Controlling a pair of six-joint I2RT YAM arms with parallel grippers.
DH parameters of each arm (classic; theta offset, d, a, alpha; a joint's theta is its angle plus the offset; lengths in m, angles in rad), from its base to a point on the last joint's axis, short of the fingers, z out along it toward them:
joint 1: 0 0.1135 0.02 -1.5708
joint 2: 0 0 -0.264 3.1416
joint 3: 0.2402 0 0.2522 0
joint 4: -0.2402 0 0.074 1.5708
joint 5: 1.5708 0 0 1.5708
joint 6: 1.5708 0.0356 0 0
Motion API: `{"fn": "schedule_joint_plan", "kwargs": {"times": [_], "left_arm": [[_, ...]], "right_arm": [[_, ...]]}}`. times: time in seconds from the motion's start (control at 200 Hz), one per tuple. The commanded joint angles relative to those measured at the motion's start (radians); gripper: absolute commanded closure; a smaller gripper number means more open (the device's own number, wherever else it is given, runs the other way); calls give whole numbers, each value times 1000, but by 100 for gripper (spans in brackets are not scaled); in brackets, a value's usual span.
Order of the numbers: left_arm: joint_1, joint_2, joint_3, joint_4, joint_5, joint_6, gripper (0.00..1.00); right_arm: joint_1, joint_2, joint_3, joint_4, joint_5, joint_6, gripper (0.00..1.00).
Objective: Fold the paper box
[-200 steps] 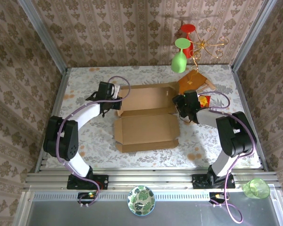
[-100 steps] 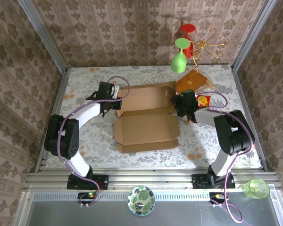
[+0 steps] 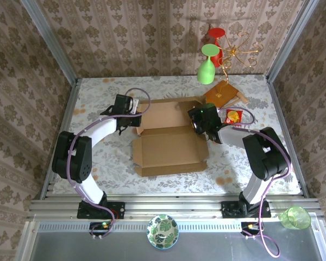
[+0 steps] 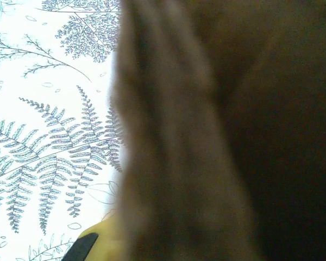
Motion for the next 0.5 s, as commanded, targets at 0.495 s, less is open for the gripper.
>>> {"fn": "schedule_joint_plan", "kwargs": {"times": [0.495], "left_arm": [[6, -18, 10, 5, 26, -16, 100]], "right_arm": [[8, -237, 97, -220, 73, -163, 55]]}}
